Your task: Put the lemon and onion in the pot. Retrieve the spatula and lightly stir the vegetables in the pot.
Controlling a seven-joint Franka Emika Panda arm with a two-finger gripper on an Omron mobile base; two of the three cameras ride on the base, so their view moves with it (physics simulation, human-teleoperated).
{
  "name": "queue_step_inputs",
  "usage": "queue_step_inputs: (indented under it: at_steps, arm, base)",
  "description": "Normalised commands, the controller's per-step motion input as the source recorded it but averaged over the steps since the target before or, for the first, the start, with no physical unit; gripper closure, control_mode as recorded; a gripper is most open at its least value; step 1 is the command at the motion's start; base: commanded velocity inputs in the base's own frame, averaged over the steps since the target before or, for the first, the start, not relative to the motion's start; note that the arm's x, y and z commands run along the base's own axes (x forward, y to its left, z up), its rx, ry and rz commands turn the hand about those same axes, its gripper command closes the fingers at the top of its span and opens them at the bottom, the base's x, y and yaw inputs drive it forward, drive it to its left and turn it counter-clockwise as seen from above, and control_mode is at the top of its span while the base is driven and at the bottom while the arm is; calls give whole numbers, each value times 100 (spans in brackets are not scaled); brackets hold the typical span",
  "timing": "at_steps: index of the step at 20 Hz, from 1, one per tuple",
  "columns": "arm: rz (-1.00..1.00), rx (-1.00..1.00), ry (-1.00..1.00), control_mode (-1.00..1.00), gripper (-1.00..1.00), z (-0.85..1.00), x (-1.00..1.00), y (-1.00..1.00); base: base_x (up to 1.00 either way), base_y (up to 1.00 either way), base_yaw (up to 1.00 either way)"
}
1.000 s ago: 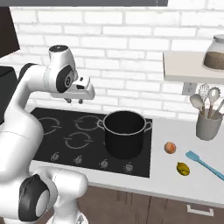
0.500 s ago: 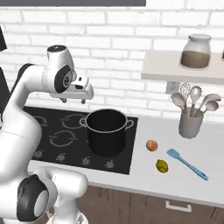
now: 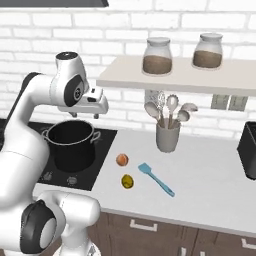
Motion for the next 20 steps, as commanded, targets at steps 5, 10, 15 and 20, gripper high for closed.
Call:
queue_step_inputs:
  at_steps: [5, 10, 15, 20]
  arm:
    - [0, 0, 0, 100, -100, 0, 0, 0]
    - [0, 0, 0, 100, -100, 0, 0, 0]
    - [0, 2, 0, -100, -100, 0, -1, -11]
    - [-1, 3, 0, -100, -100, -16, -27, -70]
  base:
    - [49, -38, 0]
    - [72, -24, 0]
    - [28, -11, 0]
    - [0, 0, 0]
